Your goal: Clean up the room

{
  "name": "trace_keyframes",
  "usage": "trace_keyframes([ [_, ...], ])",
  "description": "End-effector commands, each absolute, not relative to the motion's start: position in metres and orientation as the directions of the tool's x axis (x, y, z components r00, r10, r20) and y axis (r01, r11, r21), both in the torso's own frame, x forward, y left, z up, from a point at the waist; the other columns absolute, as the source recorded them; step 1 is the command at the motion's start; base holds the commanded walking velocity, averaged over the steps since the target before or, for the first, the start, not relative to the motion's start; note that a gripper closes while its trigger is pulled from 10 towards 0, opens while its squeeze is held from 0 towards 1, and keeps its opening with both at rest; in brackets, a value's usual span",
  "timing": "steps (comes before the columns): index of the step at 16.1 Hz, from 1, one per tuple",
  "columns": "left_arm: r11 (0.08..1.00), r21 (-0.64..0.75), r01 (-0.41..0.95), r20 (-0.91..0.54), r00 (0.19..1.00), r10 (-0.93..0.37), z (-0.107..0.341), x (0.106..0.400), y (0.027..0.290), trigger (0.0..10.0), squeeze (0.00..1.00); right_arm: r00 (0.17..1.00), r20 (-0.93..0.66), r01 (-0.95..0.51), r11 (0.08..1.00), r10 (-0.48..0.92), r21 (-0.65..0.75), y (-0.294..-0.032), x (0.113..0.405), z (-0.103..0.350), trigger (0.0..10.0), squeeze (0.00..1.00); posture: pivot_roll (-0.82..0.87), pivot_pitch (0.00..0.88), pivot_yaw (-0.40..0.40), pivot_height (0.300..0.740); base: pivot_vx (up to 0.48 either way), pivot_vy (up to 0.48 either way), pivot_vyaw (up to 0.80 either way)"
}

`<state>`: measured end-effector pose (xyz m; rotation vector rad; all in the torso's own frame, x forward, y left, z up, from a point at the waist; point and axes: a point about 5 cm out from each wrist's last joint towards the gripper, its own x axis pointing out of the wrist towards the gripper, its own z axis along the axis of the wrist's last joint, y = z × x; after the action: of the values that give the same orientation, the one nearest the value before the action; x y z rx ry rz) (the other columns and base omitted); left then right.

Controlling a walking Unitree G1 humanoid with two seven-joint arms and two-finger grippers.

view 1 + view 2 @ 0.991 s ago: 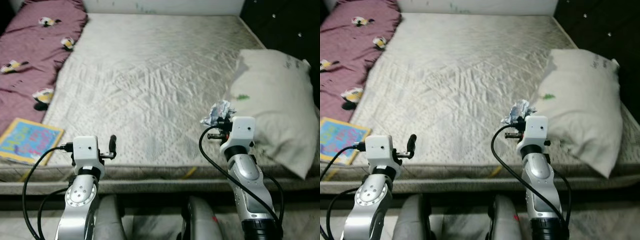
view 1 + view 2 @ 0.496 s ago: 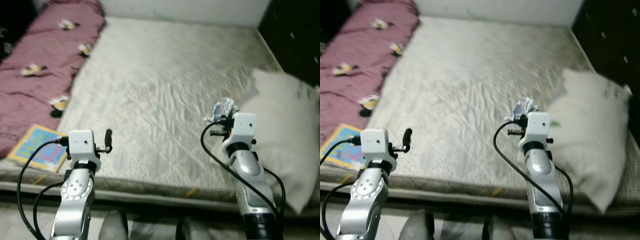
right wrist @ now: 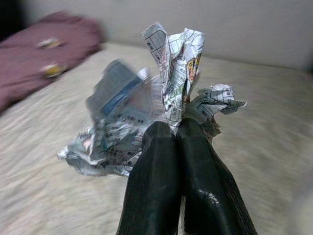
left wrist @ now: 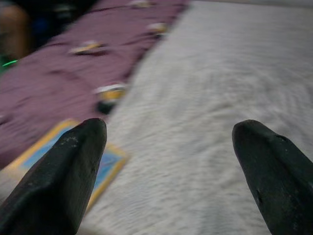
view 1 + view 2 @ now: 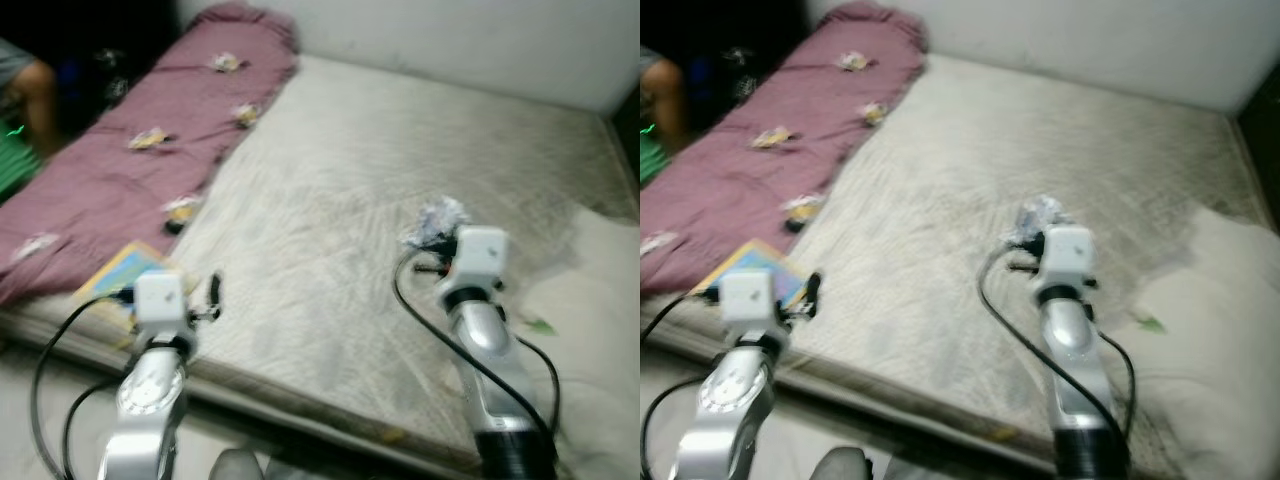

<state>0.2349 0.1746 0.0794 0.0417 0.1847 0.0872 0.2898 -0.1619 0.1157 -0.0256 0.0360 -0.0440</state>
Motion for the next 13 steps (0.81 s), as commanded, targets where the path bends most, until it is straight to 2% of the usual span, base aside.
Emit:
trace_keyframes([
  [1,0.999,0.023,-0.035,-0.178,0.983,0.038,0.081,0.239,0.161,10.0,0.0,0.991,-0.087,0.099,0.994,-0.102,-0.04,-0.178,0.284,0.103,10.0,0.0,-0.03,0.0,-0.027,0.74,0.0,0.0,0.0],
  [3,0.999,0.004,-0.045,-0.176,0.983,0.045,0.081,0.241,0.163,10.0,0.0,0.993,-0.085,0.081,0.996,-0.084,-0.043,-0.175,0.289,0.104,10.0,0.0,-0.04,0.0,-0.029,0.74,0.0,0.152,-0.23],
  [6,0.999,0.004,-0.049,-0.166,0.985,0.049,0.083,0.244,0.163,10.0,0.0,0.992,-0.097,0.071,0.996,-0.076,-0.053,-0.176,0.294,0.104,10.0,0.0,-0.03,0.0,-0.037,0.74,0.0,0.437,0.0],
  [13,0.998,0.013,-0.058,-0.164,0.985,0.06,0.083,0.244,0.164,10.0,0.0,0.994,-0.101,0.044,0.998,-0.047,-0.037,-0.173,0.296,0.101,10.0,0.0,-0.02,0.0,-0.043,0.74,0.0,0.48,-0.48],
])
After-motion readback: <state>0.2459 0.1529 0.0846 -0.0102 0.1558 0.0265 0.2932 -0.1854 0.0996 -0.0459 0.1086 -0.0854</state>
